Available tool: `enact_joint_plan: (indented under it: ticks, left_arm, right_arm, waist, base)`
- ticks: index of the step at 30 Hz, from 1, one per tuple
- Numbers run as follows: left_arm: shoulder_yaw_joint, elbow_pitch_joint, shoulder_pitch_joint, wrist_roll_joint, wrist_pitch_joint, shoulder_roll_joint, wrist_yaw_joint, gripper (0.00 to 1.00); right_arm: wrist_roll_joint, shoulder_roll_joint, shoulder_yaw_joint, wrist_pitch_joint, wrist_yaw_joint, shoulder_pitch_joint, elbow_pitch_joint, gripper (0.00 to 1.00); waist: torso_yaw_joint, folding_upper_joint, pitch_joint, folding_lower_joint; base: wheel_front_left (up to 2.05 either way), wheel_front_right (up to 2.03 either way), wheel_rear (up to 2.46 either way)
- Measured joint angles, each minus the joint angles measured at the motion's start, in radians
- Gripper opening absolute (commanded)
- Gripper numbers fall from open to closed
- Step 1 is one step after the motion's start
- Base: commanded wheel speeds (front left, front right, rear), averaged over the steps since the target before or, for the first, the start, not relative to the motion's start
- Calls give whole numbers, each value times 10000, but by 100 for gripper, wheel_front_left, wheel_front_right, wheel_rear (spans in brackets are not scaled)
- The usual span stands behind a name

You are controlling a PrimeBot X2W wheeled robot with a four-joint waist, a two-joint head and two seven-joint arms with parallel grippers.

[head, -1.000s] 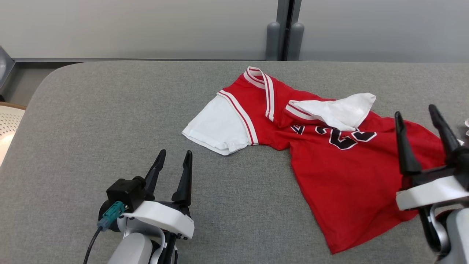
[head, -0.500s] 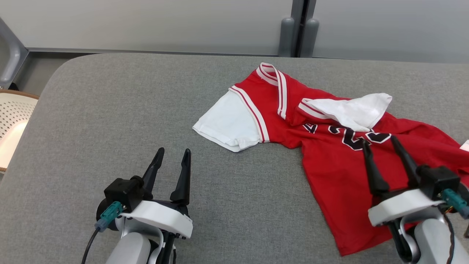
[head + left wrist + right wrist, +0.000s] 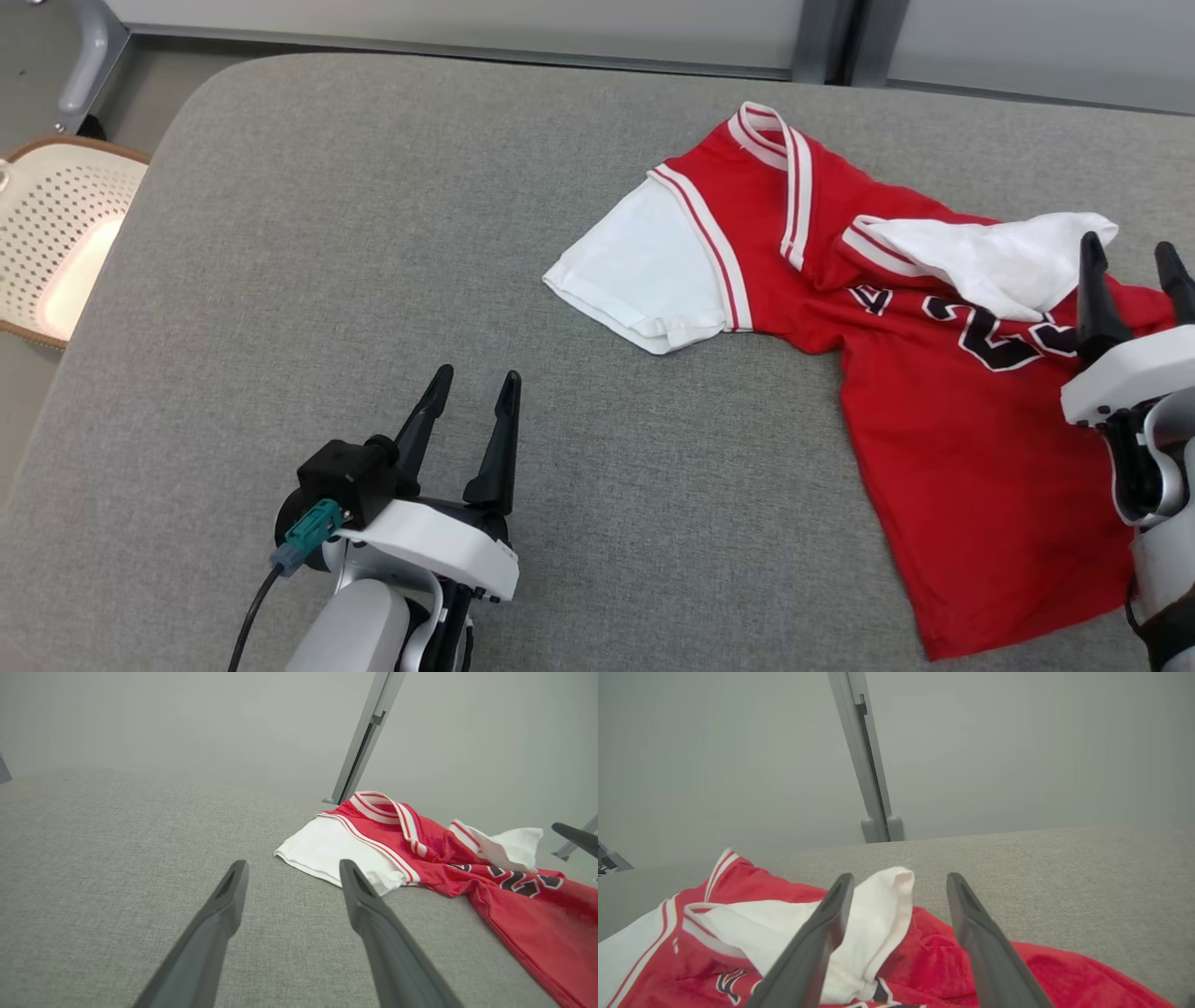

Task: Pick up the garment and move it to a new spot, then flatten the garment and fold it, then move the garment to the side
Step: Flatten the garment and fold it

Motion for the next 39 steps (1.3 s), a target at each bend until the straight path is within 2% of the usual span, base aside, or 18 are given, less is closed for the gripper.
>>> enact_joint_plan:
  ticks: [8,9,10,13,19,23,27,28,29,32,35,39]
  left_arm:
    - [-224,21,-186,-100,0,-2,59,100]
    - [-272,42,-198,-65,0,-2,73,100]
    - [-311,58,-217,6,0,-2,73,100]
    - [-303,50,-360,36,-2,-6,81,100]
    - [-533,-46,-435,-86,-2,-4,82,100]
    - [-844,-127,-585,-320,-2,-4,104,100]
    - [-1032,-167,-615,-500,0,-4,144,100]
    - [-1074,-180,-639,-564,0,0,169,100]
    - [-1114,-192,-662,-614,0,6,171,100]
    - [-1256,-217,-700,-761,0,-8,201,100]
    - [-1275,-270,-700,-897,-2,12,276,100]
    - [-1262,-274,-686,-915,0,-6,360,100]
  right_arm:
    - [345,-309,255,445,-2,-744,970,100]
    - [219,-441,389,418,-2,-799,1020,67]
    - [251,-491,424,380,-2,-889,1058,0]
    - [663,-462,385,309,-2,-1263,1039,0]
    - [1047,-1160,-230,746,-2,-2996,959,0]
    - [761,-1672,-447,1062,-2,-4400,1089,0]
    - [334,-1900,-675,1168,-2,-5514,1421,0]
    - [176,-1939,-740,1264,-2,-5890,1616,22]
    - [6,-1964,-773,1283,-2,-6233,1820,100]
    - [-466,-1937,-341,1329,-2,-6902,2318,100]
    - [-949,-1891,-65,911,0,-7463,2717,100]
    - [-1569,-1785,180,370,-4,-7440,3452,100]
  waist:
    - [391,0,488,0]
    - [429,0,525,0]
    - [467,0,557,1]
    - [569,0,628,0]
    - [851,0,857,0]
    - [1163,0,1050,0]
    - [1467,0,1205,0]
    - [1571,0,1258,0]
    - [1676,0,1314,0]
    - [1992,0,1451,0]
    - [2198,0,1580,0]
    - [2177,0,1538,0]
  base:
    - [0,0,0]
    - [0,0,0]
    - [0,0,0]
    - [0,0,0]
    - [0,0,0]
    - [0,0,0]
    - [0,0,0]
    - [0,0,0]
    - [0,0,0]
    - [0,0,0]
    - [0,0,0]
    - [0,0,0]
